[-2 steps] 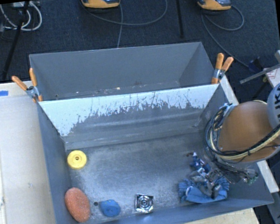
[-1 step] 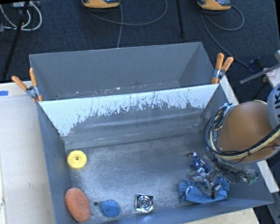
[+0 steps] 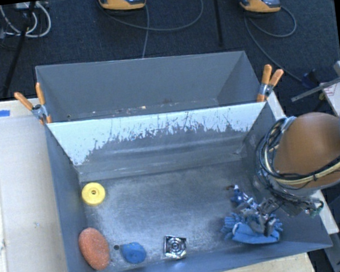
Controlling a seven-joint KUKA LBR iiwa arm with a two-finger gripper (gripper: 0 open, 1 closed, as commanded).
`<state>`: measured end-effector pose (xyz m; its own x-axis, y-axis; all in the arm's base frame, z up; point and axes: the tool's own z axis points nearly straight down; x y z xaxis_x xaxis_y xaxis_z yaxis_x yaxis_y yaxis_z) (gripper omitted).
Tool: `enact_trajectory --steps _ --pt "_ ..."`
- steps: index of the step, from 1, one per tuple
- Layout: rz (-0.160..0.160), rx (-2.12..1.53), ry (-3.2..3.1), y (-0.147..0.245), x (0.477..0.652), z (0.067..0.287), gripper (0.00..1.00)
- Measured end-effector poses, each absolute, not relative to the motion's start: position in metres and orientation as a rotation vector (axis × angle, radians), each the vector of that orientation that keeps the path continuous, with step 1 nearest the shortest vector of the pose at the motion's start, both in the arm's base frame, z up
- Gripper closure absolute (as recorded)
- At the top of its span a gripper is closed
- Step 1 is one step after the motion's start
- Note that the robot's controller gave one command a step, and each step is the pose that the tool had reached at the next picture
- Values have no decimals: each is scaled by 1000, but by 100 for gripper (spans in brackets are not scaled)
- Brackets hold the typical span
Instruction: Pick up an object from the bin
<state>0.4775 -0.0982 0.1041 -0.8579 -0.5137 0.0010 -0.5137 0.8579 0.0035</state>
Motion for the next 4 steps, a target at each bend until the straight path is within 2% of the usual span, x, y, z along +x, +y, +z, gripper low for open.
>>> enact_trajectory --steps 1,2,3,4 --pt "0 832 -3033 -103 506 104 100" --pt "-2 835 -3030 -104 507 102 100" --pt "1 823 -3036 -112 498 135 100" --pt "-5 832 -3025 -113 498 128 100"
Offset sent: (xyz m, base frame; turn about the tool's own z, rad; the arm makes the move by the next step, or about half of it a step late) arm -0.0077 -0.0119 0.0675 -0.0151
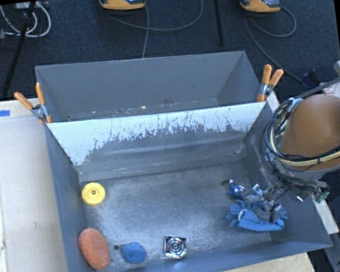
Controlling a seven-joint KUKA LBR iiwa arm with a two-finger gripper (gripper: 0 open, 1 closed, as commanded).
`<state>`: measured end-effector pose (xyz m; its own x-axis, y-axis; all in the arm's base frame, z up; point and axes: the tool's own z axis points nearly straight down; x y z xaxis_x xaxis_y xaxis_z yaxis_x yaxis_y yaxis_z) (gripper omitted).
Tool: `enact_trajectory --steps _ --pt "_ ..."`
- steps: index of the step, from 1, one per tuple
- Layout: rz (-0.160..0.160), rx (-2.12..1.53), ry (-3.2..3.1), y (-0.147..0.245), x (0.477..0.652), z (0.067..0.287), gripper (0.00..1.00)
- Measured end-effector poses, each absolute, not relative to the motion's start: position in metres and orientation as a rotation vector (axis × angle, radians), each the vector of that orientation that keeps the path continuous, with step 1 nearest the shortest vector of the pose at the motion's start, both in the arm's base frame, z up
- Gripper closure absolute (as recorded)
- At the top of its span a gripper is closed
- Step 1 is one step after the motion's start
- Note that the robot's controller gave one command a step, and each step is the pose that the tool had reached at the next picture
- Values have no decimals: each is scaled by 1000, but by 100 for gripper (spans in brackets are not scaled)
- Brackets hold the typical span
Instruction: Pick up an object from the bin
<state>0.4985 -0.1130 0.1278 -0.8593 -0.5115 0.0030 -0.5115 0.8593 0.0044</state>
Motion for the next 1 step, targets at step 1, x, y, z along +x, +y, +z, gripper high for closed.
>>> enact_trajectory --steps 1 --pt "-6 842 -3023 -107 508 186 100"
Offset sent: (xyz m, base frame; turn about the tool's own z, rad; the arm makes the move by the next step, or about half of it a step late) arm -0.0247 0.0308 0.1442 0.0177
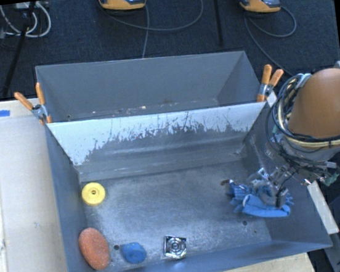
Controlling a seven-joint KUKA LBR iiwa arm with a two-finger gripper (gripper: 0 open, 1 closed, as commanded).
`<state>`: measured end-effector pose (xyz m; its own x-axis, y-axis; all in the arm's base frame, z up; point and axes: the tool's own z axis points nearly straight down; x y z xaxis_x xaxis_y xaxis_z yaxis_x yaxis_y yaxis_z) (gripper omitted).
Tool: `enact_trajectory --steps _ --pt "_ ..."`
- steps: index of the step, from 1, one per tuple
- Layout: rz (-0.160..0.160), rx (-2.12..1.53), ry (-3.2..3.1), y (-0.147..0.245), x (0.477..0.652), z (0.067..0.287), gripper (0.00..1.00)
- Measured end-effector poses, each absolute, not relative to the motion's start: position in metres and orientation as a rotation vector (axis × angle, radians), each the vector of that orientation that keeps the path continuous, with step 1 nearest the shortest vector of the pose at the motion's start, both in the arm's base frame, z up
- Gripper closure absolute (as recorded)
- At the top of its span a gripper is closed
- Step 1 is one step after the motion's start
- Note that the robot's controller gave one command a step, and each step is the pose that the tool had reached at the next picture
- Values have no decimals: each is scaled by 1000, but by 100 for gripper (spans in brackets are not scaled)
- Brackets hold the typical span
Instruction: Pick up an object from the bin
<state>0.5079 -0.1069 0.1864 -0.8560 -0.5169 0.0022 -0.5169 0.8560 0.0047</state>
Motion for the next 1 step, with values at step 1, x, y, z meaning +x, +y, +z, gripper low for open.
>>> enact_trajectory --steps 1 --pt "-8 813 -3030 -89 482 254 100"
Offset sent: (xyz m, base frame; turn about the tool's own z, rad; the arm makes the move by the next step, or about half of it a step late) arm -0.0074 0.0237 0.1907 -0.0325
